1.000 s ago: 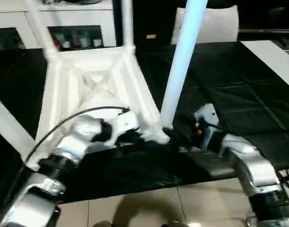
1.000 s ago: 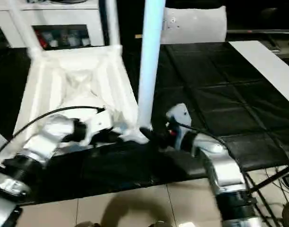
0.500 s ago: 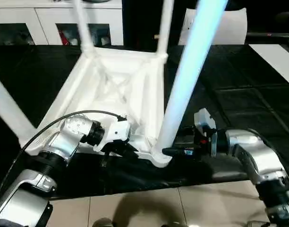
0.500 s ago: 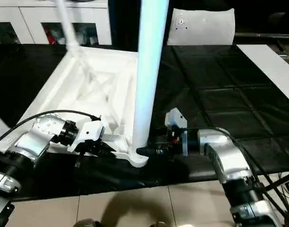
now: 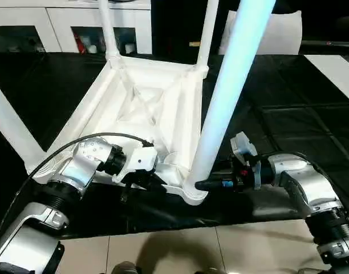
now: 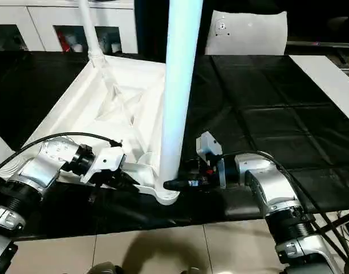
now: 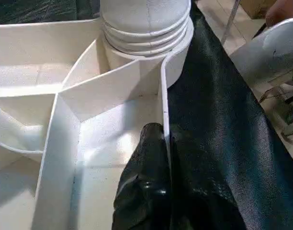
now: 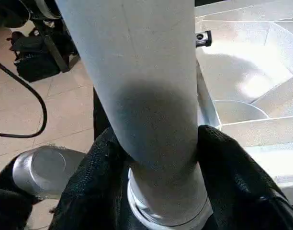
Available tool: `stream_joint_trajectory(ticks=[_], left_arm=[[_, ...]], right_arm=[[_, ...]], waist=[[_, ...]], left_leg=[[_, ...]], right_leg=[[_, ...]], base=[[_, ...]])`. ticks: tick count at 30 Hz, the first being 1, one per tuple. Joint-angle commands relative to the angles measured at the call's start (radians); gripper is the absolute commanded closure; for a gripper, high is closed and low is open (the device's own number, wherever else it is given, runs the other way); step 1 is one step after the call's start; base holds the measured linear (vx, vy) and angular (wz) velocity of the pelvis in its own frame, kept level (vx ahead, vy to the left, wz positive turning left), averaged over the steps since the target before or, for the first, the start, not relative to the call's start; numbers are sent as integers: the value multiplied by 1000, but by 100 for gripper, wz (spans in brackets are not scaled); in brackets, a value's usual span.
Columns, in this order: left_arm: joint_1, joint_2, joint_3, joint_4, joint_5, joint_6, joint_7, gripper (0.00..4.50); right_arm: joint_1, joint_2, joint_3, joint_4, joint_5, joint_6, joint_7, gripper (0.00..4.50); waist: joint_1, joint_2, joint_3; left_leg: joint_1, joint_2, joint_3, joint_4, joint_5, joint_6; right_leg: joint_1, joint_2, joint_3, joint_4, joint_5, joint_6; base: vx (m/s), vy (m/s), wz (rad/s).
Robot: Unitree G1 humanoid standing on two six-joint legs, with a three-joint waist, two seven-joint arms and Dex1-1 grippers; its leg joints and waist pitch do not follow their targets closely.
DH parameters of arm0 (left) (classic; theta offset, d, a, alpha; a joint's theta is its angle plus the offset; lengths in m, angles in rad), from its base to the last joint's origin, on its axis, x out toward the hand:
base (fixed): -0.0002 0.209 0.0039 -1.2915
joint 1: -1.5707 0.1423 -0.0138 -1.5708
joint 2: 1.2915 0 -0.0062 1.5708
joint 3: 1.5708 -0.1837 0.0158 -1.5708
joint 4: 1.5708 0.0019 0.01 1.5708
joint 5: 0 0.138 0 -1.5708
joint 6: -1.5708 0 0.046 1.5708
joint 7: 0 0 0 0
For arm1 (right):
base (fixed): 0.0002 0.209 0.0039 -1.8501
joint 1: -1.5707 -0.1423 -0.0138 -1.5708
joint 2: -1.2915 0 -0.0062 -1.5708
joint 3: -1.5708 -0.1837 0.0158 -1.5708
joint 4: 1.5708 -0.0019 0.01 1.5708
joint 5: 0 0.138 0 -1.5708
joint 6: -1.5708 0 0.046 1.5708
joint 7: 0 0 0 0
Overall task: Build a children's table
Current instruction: Rotate leg to tighten
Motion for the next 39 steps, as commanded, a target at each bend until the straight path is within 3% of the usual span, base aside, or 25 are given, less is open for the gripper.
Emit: stream_joint_trajectory(ticks=[1,6,8,10,12,13,14,15,17,20,21,24,26,27,31,35,39], left_arm=[[-16,-13,-36,-7,-1,-26,-57,450],[-13,-29,-12,-23,-4,42,2,450],[-8,-56,9,-60,15,123,115,450],[-7,-92,32,-83,19,197,209,450],[-6,-135,51,-106,28,268,303,450],[-6,-135,51,-106,28,268,303,450],[-5,-167,57,-122,42,318,366,450],[-5,-175,58,-125,45,331,381,450],[-3,-213,68,-139,52,383,446,450],[-4,-277,76,-153,70,439,551,450],[-9,-324,83,-160,82,473,625,450],[-16,-360,87,-166,92,492,673,450],[-17,-357,82,-166,98,482,672,450],[-16,-354,79,-165,101,476,670,450],[-8,-316,83,-152,104,415,635,450],[5,-272,85,-146,94,344,565,450],[16,-225,76,-148,77,302,483,450]], right_arm=[[-11,3,13,-2,15,15,11,253],[24,27,-16,-50,45,62,-39,257],[74,85,-45,-107,22,90,-208,257],[108,140,-49,-145,-14,115,-341,257],[131,210,-54,-169,-44,151,-473,257],[131,210,-54,-169,-44,151,-473,257],[136,268,-57,-170,-66,170,-567,257],[135,282,-57,-168,-72,172,-588,257],[133,336,-54,-159,-98,181,-672,257],[108,427,-61,-111,-138,177,-816,257],[83,492,-67,-76,-167,172,-921,257],[66,545,-71,-70,-174,155,-979,257],[73,550,-83,-86,-166,133,-976,257],[78,552,-90,-93,-163,119,-974,202],[121,488,-106,-136,-155,74,-901,168],[154,400,-120,-173,-134,43,-803,133],[167,315,-132,-196,-111,26,-706,97]], waist=[[-2,-4,-78],[0,-1,-72],[-1,-3,-71],[-7,-1,-65],[-15,-1,-58],[-20,-1,-57],[-32,-3,-55],[-41,0,-53],[-53,3,-53],[-59,2,-52],[-59,2,-54],[-66,3,-56],[-63,7,-61],[-61,7,-64],[-55,11,-66],[-49,12,-66],[-48,12,-65]], left_leg=[[8,28,4,-51,18,110],[12,30,3,-57,-48,67],[14,30,2,-58,-60,53],[13,28,0,-63,-84,34],[12,23,-3,-70,-131,-4],[11,24,-4,-74,-139,-14],[12,23,-6,-75,-163,-25],[6,18,-6,-76,-176,-31],[10,18,-6,-75,-193,-33],[9,14,-7,-75,-191,-25],[11,16,-6,-74,-186,-24],[13,16,-7,-76,-177,-28],[9,15,-5,-74,-132,-5],[8,14,-4,-72,-107,7],[8,14,-3,-72,-73,32],[7,16,-2,-70,-77,55],[5,17,-2,-72,-85,58]], right_leg=[[63,-72,43,-48,176,-290],[60,-73,45,-58,67,-277],[58,-75,48,-60,42,-265],[56,-75,48,-68,-11,-249],[56,-77,47,-83,-156,-213],[56,-74,48,-85,-183,-202],[53,-73,48,-91,-232,-185],[53,-72,49,-96,-270,-170],[46,-70,51,-101,-299,-160],[44,-68,52,-107,-321,-148],[43,-68,54,-107,-312,-147],[42,-66,53,-105,-269,-158],[51,-63,55,-95,-142,-175],[54,-62,55,-91,-80,-183],[60,-62,52,-85,23,-207],[65,-64,53,-85,35,-218],[65,-66,49,-88,-5,-217]], base=[[0,0,0],[0,0,0],[0,0,0],[0,0,0],[0,0,0],[0,0,0],[0,0,0],[0,0,0],[0,0,0],[0,0,0],[0,0,0],[0,0,0],[0,0,0],[0,0,0],[0,0,0],[0,0,0],[0,0,0]])
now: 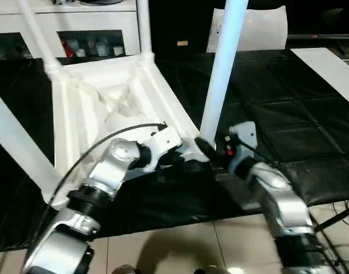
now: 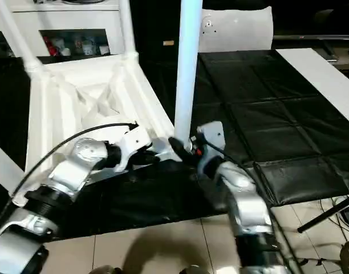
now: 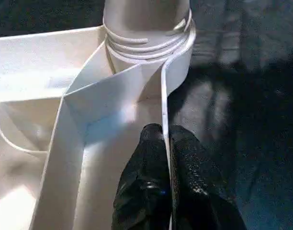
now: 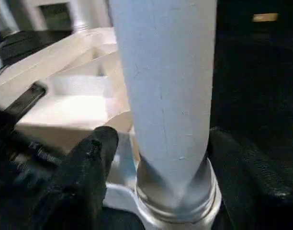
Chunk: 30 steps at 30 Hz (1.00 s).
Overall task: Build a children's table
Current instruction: Rotate leg to tighten
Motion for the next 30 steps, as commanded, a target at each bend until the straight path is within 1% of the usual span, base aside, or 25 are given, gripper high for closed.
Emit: stream_joint_trajectory(ticks=[1,2,3,4,5,6,7,8,9,10,11,12,13,14,15,17,18,20,21,22,23,26,28,29,30], left_arm=[[-2,3,-10,-16,-61,-99,-60,450],[6,42,-20,-6,-79,-152,-147,450],[6,42,-20,-6,-79,-152,-147,450],[9,64,-24,1,-100,-186,-217,450],[9,69,-24,3,-109,-197,-242,450],[9,79,-25,7,-114,-207,-269,450],[8,84,-26,9,-116,-211,-284,450],[7,96,-33,12,-119,-217,-316,450],[7,96,-33,12,-119,-217,-316,450],[4,114,-46,21,-122,-240,-374,450],[2,119,-51,26,-123,-250,-388,450],[-1,132,-68,37,-123,-270,-424,450],[-4,139,-81,43,-119,-287,-445,450],[-6,143,-87,48,-117,-299,-457,450],[-8,144,-92,52,-118,-307,-473,450],[-14,143,-97,64,-119,-328,-502,450],[-14,143,-97,64,-119,-328,-502,450],[-26,149,-109,79,-114,-356,-544,450],[-26,149,-110,80,-113,-357,-545,450],[-32,150,-115,87,-115,-367,-557,450],[-37,151,-119,91,-115,-374,-565,450],[-43,152,-125,96,-114,-384,-580,450],[-47,152,-128,101,-115,-389,-588,450],[-49,153,-130,103,-115,-393,-596,450],[-51,154,-130,107,-116,-396,-602,450]], right_arm=[[5,-33,48,-35,37,-10,110,87],[10,-99,47,-48,55,-15,203,76],[10,-99,47,-48,55,-15,203,67],[9,-150,54,-52,67,-14,277,59],[8,-166,55,-53,72,-12,300,51],[6,-186,60,-54,81,-11,339,51],[5,-199,63,-55,86,-10,362,51],[2,-219,70,-55,97,-4,405,51],[2,-219,70,-55,97,-4,405,51],[-7,-253,82,-48,114,2,480,51],[-10,-262,86,-44,120,2,496,51],[-22,-280,95,-31,134,3,540,51],[-31,-289,101,-21,141,4,568,51],[-36,-295,104,-15,146,3,583,66],[-45,-303,111,-3,146,3,605,76],[-60,-317,123,20,143,-1,642,90],[-60,-317,123,20,143,-1,642,102],[-86,-333,140,56,140,-5,691,124],[-87,-333,140,58,140,-5,692,129],[-95,-338,147,67,141,-6,707,129],[-99,-343,154,70,142,-5,719,146],[-106,-351,166,76,142,-2,744,171],[-110,-355,171,81,142,-2,759,178],[-113,-357,175,83,142,-1,770,190],[-117,-359,178,87,143,-1,779,210]], waist=[[2,-2,-65],[4,-2,-67],[4,-2,-67],[2,-6,-67],[5,-7,-68],[6,-7,-67],[8,-6,-67],[11,-9,-66],[15,-8,-67],[18,-7,-65],[20,-7,-66],[22,-9,-65],[21,-11,-65],[22,-10,-64],[21,-15,-62],[25,-14,-64],[29,-13,-64],[33,-15,-66],[36,-18,-65],[38,-17,-65],[43,-18,-65],[45,-21,-63],[45,-19,-63],[44,-20,-60],[45,-21,-61]], left_leg=[[3,19,-2,-54,-96,70],[0,18,-2,-51,-89,76],[0,18,-2,-51,-89,76],[0,20,-1,-51,-77,84],[3,20,0,-48,-76,98],[3,21,1,-49,-77,102],[4,22,0,-49,-77,102],[5,24,1,-49,-81,103],[6,25,0,-49,-82,102],[7,26,1,-50,-89,101],[7,26,1,-49,-92,98],[8,27,0,-50,-93,99],[6,26,0,-50,-94,100],[7,28,0,-50,-99,98],[7,28,2,-50,-105,96],[7,28,2,-49,-95,95],[8,29,2,-49,-87,94],[8,29,3,-48,-75,98],[6,28,3,-47,-71,101],[7,28,4,-46,-69,101],[7,29,5,-45,-62,107],[6,30,4,-46,-60,108],[8,30,4,-47,-69,103],[6,29,4,-47,-71,101],[6,30,3,-47,-73,100]], right_leg=[[64,-68,48,-79,-21,-218],[67,-67,49,-77,-9,-217],[67,-67,49,-77,-9,-217],[65,-66,49,-72,22,-223],[63,-66,49,-70,40,-235],[62,-67,49,-71,41,-238],[62,-68,48,-70,38,-242],[60,-68,47,-70,29,-244],[60,-70,48,-69,24,-247],[58,-70,47,-70,13,-249],[58,-70,47,-69,9,-250],[58,-71,46,-68,4,-252],[59,-71,45,-68,1,-251],[57,-73,46,-69,-5,-251],[56,-72,46,-70,-18,-251],[56,-74,46,-68,-20,-253],[56,-74,46,-68,-14,-254],[57,-74,45,-64,9,-257],[58,-73,44,-63,10,-259],[57,-74,45,-63,14,-258],[56,-73,45,-61,30,-257],[55,-74,43,-60,28,-257],[55,-75,43,-62,15,-260],[55,-74,43,-62,12,-260],[56,-74,44,-62,9,-259]], base=[[0,0,0],[0,0,0],[0,0,0],[0,0,0],[0,0,0],[0,0,0],[0,0,0],[0,0,0],[0,0,0],[0,0,0],[0,0,0],[0,0,0],[0,0,0],[0,0,0],[0,0,0],[0,0,0],[0,0,0],[0,0,0],[0,0,0],[0,0,0],[0,0,0],[0,0,0],[0,0,0],[0,0,0],[0,0,0]])
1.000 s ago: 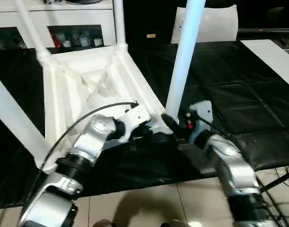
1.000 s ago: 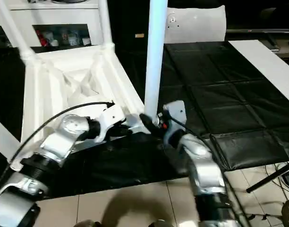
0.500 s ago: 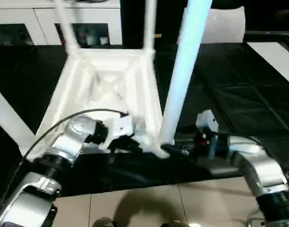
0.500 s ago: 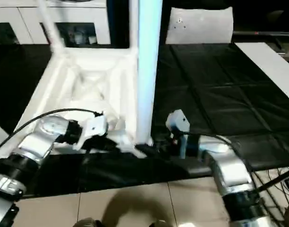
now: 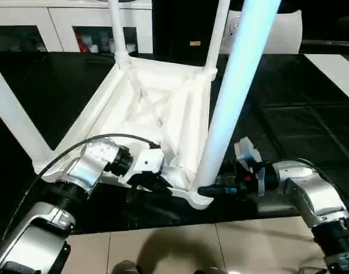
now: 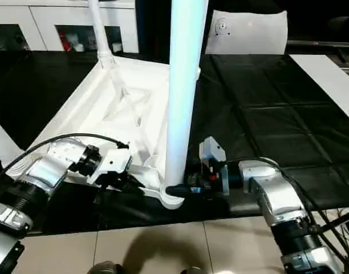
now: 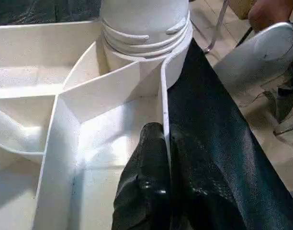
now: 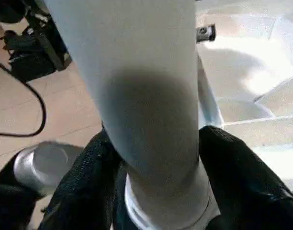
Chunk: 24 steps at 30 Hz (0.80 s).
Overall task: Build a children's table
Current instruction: Rotate leg to tighten
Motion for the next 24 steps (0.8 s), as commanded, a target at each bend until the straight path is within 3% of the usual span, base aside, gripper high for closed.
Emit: stream_joint_trajectory(ticks=[1,4,9,13,14,17,19,20,22,24], left_arm=[[-23,-12,-40,-10,-4,-33,-71,450],[-23,-11,-37,-6,-7,-36,-76,450],[-17,-15,-21,-21,-26,2,-59,450],[-6,-21,0,-48,-24,46,2,450],[0,-32,13,-70,-15,79,61,450],[2,-52,28,-99,14,161,160,450],[5,-111,62,-150,12,295,293,450],[6,-124,67,-162,12,319,316,450],[13,-172,80,-194,29,391,406,450],[17,-223,90,-212,44,447,492,450]], right_arm=[[-22,-10,6,1,7,3,22,210],[-22,-9,9,-4,13,9,31,241],[-3,12,-3,-50,60,69,11,250],[34,55,-31,-107,111,141,-62,251],[66,89,-39,-146,114,163,-131,251],[91,139,-36,-166,60,157,-252,251],[101,216,-20,-160,-37,190,-448,251],[103,237,-20,-159,-52,206,-492,251],[100,312,-22,-151,-87,236,-614,251],[91,381,-27,-137,-119,265,-728,253]], waist=[[-6,-7,-66],[-5,-5,-66],[-5,-4,-64],[-4,0,-62],[-5,-2,-58],[-12,-1,-54],[-20,-3,-48],[-30,-5,-45],[-46,-8,-44],[-61,-8,-43]], left_leg=[[10,29,3,-58,-70,89],[12,30,4,-57,-66,93],[12,30,3,-60,-67,86],[12,31,2,-62,-86,72],[14,32,1,-65,-109,59],[15,32,-1,-71,-138,32],[14,30,-3,-77,-160,3],[12,26,-5,-79,-177,-11],[4,23,-9,-81,-183,-19],[6,19,-7,-78,-193,-12]], right_leg=[[56,-72,45,-62,11,-258],[55,-71,44,-61,25,-262],[56,-71,44,-61,22,-266],[54,-72,44,-65,-4,-260],[51,-73,45,-71,-46,-250],[48,-76,46,-79,-124,-229],[45,-75,46,-85,-206,-206],[45,-74,45,-90,-260,-190],[48,-75,45,-95,-301,-169],[41,-73,46,-104,-332,-155]], base=[[0,0,0],[0,0,0],[0,0,0],[0,0,0],[0,0,0],[0,0,0],[0,0,0],[0,0,0],[0,0,0],[0,0,0]])
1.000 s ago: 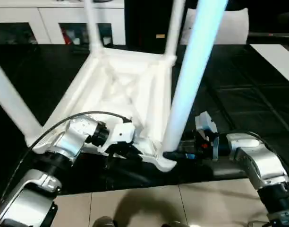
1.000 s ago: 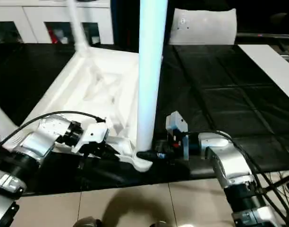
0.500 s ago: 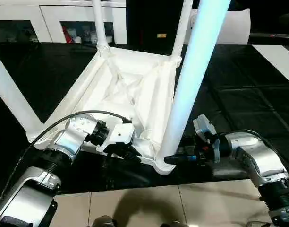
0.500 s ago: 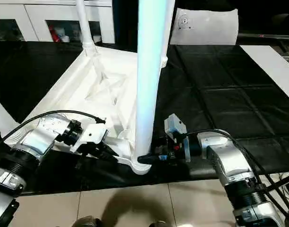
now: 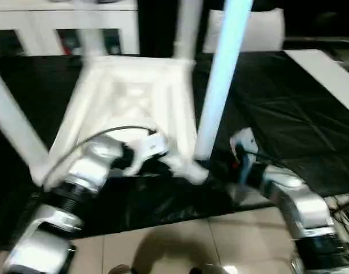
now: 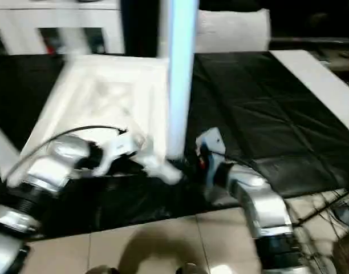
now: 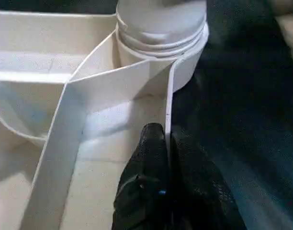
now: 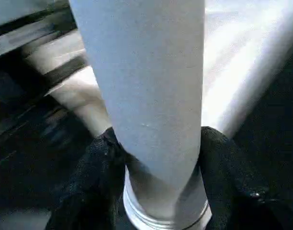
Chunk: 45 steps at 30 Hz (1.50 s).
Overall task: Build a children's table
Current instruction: Rotate leg to tighten
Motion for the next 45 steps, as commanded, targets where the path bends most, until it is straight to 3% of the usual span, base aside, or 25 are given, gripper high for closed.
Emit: stream_joint_trajectory(ticks=[1,7,8,9,10,11,12,14,15,16,18,21,23,24,27,29,31,36,37,41,42,43,45], left_arm=[[-11,-122,-3,-79,-25,45,139,450],[-20,-233,4,-80,30,131,328,450],[-21,-234,2,-77,38,125,336,450],[-19,-233,1,-79,38,126,337,450],[-18,-230,2,-81,37,124,337,450],[-16,-215,0,-79,32,111,319,450],[-16,-215,0,-79,32,111,319,450],[-15,-198,0,-74,33,88,301,450],[-11,-189,3,-74,35,78,294,450],[-7,-173,4,-71,34,62,274,450],[-1,-139,5,-56,30,10,231,450],[10,-87,4,-41,10,-56,146,450],[18,-43,-3,-29,-3,-112,71,450],[21,-16,-16,-20,-5,-160,24,450],[26,17,-31,-10,-13,-210,-40,450],[30,34,-37,-9,-27,-231,-88,450],[27,62,-47,9,-61,-280,-184,450],[19,100,-75,31,-79,-324,-313,450],[12,107,-85,46,-80,-347,-348,450],[5,110,-91,59,-86,-365,-373,450],[-4,115,-100,72,-88,-383,-399,450],[-10,119,-108,78,-85,-398,-414,450],[-16,121,-114,86,-82,-412,-429,450]], right_arm=[[-9,119,125,40,-16,82,-89,253],[-66,276,83,112,-56,79,-311,254],[-65,279,82,110,-55,71,-308,254],[-61,280,77,105,-53,62,-305,199],[-56,279,71,97,-49,49,-299,185],[-45,267,57,80,-38,28,-282,185],[-45,267,57,80,-38,28,-282,185],[-35,244,52,63,-33,12,-256,164],[-29,233,51,55,-35,5,-244,140],[-22,213,46,44,-33,-2,-225,136],[-10,167,29,21,-21,-4,-188,132],[2,87,16,-14,5,-25,-97,91],[6,11,18,-25,20,-56,4,81],[7,-30,29,-21,16,-79,58,54],[10,-86,44,-18,16,-99,141,45],[11,-121,54,-16,17,-109,194,11],[4,-193,74,2,42,-143,319,4],[-27,-245,96,45,65,-169,455,4],[-47,-255,99,63,81,-163,500,31],[-62,-267,106,79,93,-164,536,42],[-77,-281,117,95,106,-163,580,72],[-83,-286,121,104,111,-163,603,82],[-91,-290,126,120,113,-170,626,86]], waist=[[5,-6,-46],[-8,0,-48],[-7,0,-51],[-7,1,-52],[-6,3,-54],[-6,7,-61],[-6,7,-61],[-6,8,-59],[-4,19,-64],[-6,12,-62],[-1,15,-67],[5,18,-70],[9,16,-71],[9,19,-71],[14,18,-72],[18,19,-75],[23,15,-78],[39,19,-79],[41,14,-78],[47,16,-78],[51,15,-79],[53,10,-79],[63,11,-79]], left_leg=[[4,18,-8,-74,-188,0],[4,18,-8,-77,-168,8],[5,19,-8,-76,-152,17],[5,19,-7,-76,-142,22],[5,18,-7,-76,-122,33],[4,19,-5,-74,-94,45],[4,19,-5,-74,-87,49],[4,18,-4,-74,-94,55],[6,19,-6,-73,-98,53],[6,20,-4,-73,-106,54],[3,18,-5,-70,-91,67],[5,19,-4,-67,-81,79],[3,19,-3,-66,-92,83],[3,20,-4,-66,-91,83],[8,22,-2,-65,-86,81],[7,24,-1,-63,-76,86],[9,25,0,-60,-68,100],[11,28,1,-58,-73,103],[10,28,2,-58,-79,102],[12,31,2,-58,-97,89],[12,30,3,-56,-99,86],[12,30,3,-56,-100,86],[13,31,4,-55,-104,83]], right_leg=[[40,-72,46,-102,-333,-153],[38,-66,47,-103,-275,-157],[42,-66,47,-101,-228,-158],[44,-65,48,-99,-197,-161],[47,-65,47,-95,-141,-172],[52,-65,47,-89,-65,-190],[53,-65,47,-88,-45,-197],[54,-66,46,-89,-38,-208],[56,-67,46,-88,-40,-212],[55,-66,47,-90,-39,-215],[63,-66,47,-86,-2,-219],[63,-66,46,-84,16,-230],[67,-68,47,-84,5,-228],[64,-67,46,-84,-3,-229],[62,-66,45,-82,0,-237],[63,-67,46,-75,27,-247],[62,-68,45,-71,51,-257],[59,-70,44,-66,57,-275],[60,-69,42,-66,47,-277],[58,-72,41,-67,4,-273],[58,-71,41,-67,-5,-271],[58,-72,41,-67,-7,-269],[56,-74,42,-68,-30,-262]], base=[[0,0,0],[0,0,0],[0,0,0],[0,0,0],[0,0,0],[0,0,0],[0,0,0],[0,0,0],[0,0,0],[0,0,0],[0,0,0],[0,0,0],[0,0,0],[0,0,0],[0,0,0],[0,0,0],[0,0,0],[0,0,0],[0,0,0],[0,0,0],[0,0,0],[0,0,0],[0,0,0]])
